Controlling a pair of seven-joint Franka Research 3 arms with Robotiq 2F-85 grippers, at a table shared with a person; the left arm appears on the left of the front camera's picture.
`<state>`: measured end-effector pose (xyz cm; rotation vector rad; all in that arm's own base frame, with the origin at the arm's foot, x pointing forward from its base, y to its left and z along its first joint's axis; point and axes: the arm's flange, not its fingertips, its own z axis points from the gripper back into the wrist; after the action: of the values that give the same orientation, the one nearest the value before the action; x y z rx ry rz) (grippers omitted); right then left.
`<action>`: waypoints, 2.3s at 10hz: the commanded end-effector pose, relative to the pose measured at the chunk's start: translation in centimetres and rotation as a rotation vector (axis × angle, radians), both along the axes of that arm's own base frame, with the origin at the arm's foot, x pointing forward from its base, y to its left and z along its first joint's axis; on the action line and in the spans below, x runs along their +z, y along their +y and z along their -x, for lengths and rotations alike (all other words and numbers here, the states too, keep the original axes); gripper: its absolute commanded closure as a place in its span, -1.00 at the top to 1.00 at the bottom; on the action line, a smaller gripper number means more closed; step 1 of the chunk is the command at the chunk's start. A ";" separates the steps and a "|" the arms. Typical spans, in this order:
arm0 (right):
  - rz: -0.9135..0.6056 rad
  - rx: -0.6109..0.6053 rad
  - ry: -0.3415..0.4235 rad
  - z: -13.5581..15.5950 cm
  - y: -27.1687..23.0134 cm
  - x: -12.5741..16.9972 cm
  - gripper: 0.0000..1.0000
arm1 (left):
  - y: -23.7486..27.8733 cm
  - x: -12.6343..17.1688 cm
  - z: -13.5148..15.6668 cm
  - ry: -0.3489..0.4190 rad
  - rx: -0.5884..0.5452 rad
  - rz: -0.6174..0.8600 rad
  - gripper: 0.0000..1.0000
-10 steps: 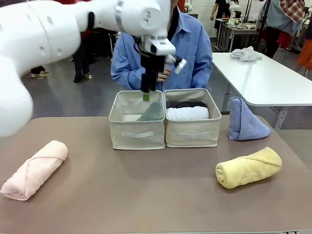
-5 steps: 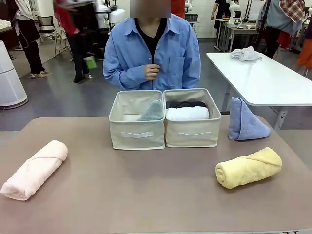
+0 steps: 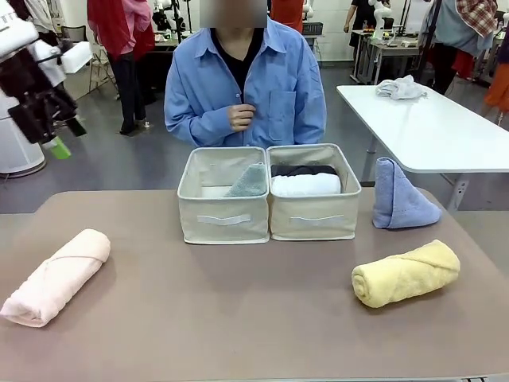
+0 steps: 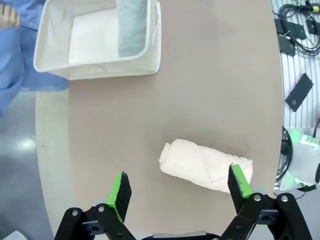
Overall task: Sort the towels based on their folding style.
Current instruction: Pick up one triangle-folded towel and place it in the left Fabric basket, then pick up another triangle-folded towel from the table and place it in the left Fabric basket.
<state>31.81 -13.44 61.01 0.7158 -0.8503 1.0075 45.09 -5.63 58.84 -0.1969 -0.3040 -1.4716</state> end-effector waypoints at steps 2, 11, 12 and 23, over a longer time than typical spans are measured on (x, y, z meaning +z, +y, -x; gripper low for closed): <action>-0.004 0.006 -0.009 0.0 0.2 -0.1 1.00 | 0.0 0.0 0.0 0.000 0.000 0.000 1.00; -0.004 0.006 -0.009 0.0 0.2 -0.1 1.00 | 14.6 0.0 -1.6 0.018 -0.087 0.654 1.00; -0.004 0.006 -0.009 0.0 0.2 -0.1 1.00 | 18.0 -0.7 -0.1 -0.011 -0.039 0.765 1.00; -0.004 0.006 -0.009 0.0 0.2 -0.1 1.00 | 28.6 -2.2 3.2 -0.023 0.186 0.754 1.00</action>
<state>31.79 -13.47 61.02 0.7157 -0.8508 1.0072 41.91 23.16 56.48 -0.7631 -0.9029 -1.1250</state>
